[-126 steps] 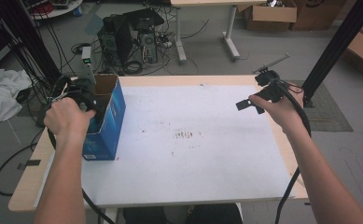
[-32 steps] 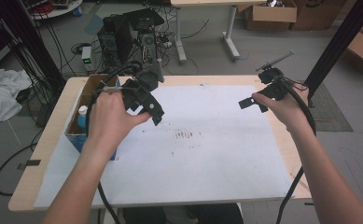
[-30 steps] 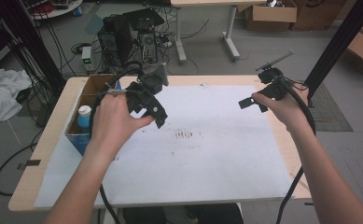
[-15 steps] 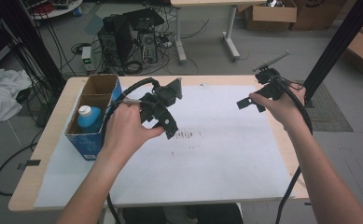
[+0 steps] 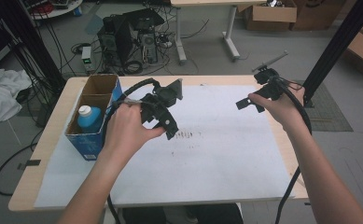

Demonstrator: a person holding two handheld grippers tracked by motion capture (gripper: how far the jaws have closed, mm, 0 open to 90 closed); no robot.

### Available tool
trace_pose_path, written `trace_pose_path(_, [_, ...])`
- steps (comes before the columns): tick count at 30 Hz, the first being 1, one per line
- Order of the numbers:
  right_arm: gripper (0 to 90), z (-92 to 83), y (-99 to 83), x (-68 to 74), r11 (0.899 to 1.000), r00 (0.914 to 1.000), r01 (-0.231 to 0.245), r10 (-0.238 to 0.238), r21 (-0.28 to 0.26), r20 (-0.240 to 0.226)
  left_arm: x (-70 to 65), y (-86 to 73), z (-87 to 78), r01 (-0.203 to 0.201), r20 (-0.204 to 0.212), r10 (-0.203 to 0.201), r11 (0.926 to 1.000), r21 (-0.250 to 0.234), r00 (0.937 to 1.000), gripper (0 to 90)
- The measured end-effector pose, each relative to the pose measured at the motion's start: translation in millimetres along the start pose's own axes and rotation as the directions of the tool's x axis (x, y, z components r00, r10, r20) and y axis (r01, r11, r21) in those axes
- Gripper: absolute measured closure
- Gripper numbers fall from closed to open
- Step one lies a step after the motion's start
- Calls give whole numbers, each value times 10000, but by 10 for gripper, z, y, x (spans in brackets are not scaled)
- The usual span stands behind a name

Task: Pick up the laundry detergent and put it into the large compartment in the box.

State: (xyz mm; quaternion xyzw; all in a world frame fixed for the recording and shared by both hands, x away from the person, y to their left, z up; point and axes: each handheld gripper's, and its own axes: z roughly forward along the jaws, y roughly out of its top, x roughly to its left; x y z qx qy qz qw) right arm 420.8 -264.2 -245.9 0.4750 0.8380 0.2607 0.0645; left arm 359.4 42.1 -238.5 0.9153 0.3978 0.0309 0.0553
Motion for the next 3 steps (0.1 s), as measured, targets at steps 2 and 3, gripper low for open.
trace_pose_path(2, [179,-9,-2,1,10000,10000,30,-30,13,-3,-10,1,-3,1,-31,-1,10000,45,10000,159])
trace_pose_path(3, [176,-11,-3,1,10000,10000,32,-32,34,-2,-17,2,-5,-25,-33,25,10000,11,10000,158])
